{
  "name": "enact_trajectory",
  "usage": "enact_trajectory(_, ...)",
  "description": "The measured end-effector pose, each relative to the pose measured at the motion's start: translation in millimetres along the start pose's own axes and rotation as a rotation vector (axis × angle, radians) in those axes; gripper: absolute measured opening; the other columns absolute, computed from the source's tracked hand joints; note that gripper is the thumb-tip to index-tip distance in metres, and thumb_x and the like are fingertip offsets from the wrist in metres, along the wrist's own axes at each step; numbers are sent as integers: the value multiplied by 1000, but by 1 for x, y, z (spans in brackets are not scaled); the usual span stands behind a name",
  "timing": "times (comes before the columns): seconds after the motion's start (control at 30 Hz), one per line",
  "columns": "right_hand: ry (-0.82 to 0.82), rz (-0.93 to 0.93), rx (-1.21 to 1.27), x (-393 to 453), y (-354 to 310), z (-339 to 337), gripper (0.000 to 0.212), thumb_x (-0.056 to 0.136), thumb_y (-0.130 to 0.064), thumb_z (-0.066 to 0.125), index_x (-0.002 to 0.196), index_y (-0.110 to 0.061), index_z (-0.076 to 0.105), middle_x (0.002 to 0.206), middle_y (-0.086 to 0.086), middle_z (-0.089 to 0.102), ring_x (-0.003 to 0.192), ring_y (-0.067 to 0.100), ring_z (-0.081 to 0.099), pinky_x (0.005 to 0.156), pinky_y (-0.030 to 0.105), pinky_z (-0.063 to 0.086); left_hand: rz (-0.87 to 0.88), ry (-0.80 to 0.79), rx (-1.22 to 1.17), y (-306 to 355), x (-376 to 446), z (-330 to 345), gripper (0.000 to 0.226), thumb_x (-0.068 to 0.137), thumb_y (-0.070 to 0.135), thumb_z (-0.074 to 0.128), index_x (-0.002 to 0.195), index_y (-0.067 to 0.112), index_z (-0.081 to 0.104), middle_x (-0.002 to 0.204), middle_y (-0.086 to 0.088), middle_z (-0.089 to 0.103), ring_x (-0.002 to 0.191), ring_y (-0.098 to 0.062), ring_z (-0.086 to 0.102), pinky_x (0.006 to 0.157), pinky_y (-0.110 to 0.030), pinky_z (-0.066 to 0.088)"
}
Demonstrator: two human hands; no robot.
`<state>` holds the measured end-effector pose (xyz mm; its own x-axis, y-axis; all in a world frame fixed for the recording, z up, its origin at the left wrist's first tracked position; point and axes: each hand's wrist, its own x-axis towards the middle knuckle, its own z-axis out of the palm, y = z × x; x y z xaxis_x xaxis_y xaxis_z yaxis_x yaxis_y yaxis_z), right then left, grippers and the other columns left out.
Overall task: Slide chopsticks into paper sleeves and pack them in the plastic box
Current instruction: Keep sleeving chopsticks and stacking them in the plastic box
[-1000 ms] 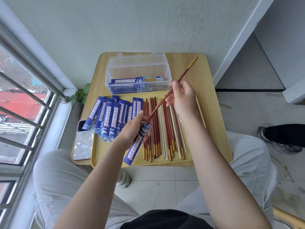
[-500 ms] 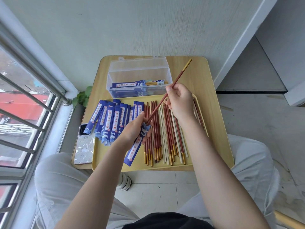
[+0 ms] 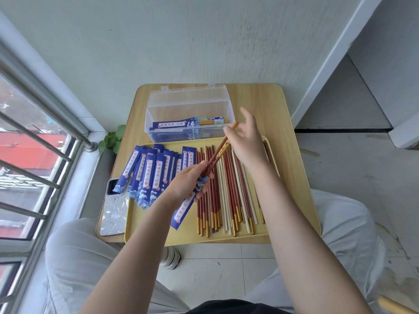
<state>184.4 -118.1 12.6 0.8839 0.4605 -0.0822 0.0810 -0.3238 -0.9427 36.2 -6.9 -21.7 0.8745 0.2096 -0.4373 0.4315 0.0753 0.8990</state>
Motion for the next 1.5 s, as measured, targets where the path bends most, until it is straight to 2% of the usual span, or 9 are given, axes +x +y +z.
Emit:
enact_trajectory(0.1, -152, -63, -189, -2, -3, 6, 33, 102, -27, 51, 132, -19, 61, 125, -3, 65, 106, 9, 61, 92, 26, 50, 1, 45, -21, 8, 4, 1, 42, 108, 41, 34, 100, 5, 56, 60, -5, 52, 47, -19, 42, 46, -27, 37)
enact_trajectory(0.23, -140, -32, -112, 3, -2, 11, 26, 103, -16, 47, 120, -20, 67, 105, -2, 66, 67, 14, 68, 66, 32, 60, -5, 119, 126, 25, 17, -7, 20, 103, 25, 42, 101, 7, 51, 61, -8, 51, 45, -18, 41, 44, -29, 35)
enact_trajectory(0.37, -90, 110, 122, 22, -5, 0, 18, 102, -6, 51, 108, -9, 68, 104, 15, 71, 70, 27, 74, 65, 34, 63, 28, 199, 281, 55, 31, -19, 8, 96, 8, 46, 100, 10, 52, 71, -7, 58, 45, -13, 52, 44, -27, 41)
enact_trajectory(0.53, 131, 155, 375, 51, -15, -10, 13, 101, -6, 55, 109, -6, 65, 104, 11, 70, 71, 23, 75, 74, 33, 62, 310, 501, 581, 86, 53, -40, 37, 93, 19, 57, 128, 15, 50, 128, -1, 56, 116, -17, 53, 97, -33, 42)
enact_trajectory(0.67, 333, 164, 380, 81, -10, -8, 16, 102, -8, 54, 114, -4, 64, 107, 8, 68, 68, 18, 74, 71, 30, 62, 334, 659, 636, 83, 67, -55, 49, 93, 20, 56, 141, 13, 45, 144, -3, 45, 135, -22, 40, 114, -41, 33)
enact_trajectory(0.87, 208, 186, 184, 103, -8, 30, 20, 103, -10, 51, 118, -5, 64, 107, 5, 68, 75, 17, 74, 78, 36, 62, 158, 578, 875, 58, 90, -70, 57, 99, 30, 50, 151, 14, 35, 157, -6, 35, 145, -26, 29, 119, -45, 27)
enact_trajectory(1.03, -37, 46, -257, 105, -13, 32, 37, 104, -8, 38, 137, -7, 56, 142, 8, 56, 130, 23, 53, 104, 27, 39, 19, 535, 1035, 51, 99, -74, 53, 103, 40, 34, 152, 19, 34, 156, -7, 37, 144, -27, 30, 116, -45, 25)
enact_trajectory(1.33, -15, -236, -798, 106, 2, 28, 26, 98, -10, 48, 111, -13, 71, 130, 6, 55, 126, 27, 43, 100, 38, 35, -33, 477, 1233, 40, 105, -82, 92, 75, 57, -10, 139, 25, 48, 143, -3, 51, 132, -30, 42, 103, -51, 37)
enact_trajectory(1.5, -62, -79, -961, 104, 3, 36, 31, 101, -22, 46, 126, -15, 61, 152, 13, 31, 141, 33, 25, 106, 49, 34, -77, 541, 1169, 50, 103, -79, 54, 99, 51, 27, 138, 22, 52, 142, -11, 47, 132, -30, 39, 107, -48, 31)
